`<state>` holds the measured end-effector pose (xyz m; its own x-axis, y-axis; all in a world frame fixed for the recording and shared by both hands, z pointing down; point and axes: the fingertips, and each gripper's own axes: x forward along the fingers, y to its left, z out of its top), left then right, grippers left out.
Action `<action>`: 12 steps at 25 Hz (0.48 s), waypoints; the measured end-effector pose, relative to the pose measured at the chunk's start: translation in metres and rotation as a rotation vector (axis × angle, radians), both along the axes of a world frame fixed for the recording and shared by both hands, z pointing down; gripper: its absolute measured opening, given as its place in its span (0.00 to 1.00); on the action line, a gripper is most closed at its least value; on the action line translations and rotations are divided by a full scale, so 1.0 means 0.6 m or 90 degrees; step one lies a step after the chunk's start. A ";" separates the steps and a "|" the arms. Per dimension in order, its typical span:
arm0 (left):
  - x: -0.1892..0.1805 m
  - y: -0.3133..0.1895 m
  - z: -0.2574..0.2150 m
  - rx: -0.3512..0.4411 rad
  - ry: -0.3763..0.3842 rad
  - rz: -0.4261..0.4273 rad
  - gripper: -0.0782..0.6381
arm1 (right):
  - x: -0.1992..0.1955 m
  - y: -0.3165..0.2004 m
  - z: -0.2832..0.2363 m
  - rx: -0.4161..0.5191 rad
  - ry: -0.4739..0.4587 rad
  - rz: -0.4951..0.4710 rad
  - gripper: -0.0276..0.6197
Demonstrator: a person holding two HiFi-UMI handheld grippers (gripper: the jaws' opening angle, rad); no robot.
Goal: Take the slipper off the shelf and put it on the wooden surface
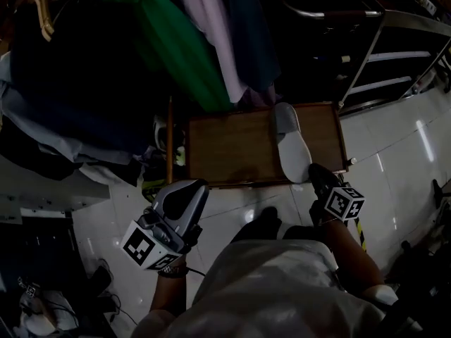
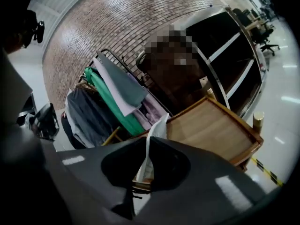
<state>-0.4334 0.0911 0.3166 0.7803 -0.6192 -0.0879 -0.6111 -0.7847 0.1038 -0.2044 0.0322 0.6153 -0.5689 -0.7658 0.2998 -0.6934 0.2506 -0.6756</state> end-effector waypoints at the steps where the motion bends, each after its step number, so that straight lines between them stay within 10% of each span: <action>1: -0.006 0.002 0.005 -0.002 0.002 0.000 0.11 | 0.003 0.001 0.016 -0.010 0.010 0.011 0.08; 12: 0.020 -0.016 0.031 -0.021 0.005 0.100 0.11 | 0.079 0.015 0.145 -0.137 0.205 0.074 0.21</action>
<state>-0.4216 0.0815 0.3351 0.8670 -0.4926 -0.0756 -0.4805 -0.8665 0.1349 -0.1572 0.0412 0.7023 -0.3328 -0.7200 0.6090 -0.8936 0.0345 -0.4475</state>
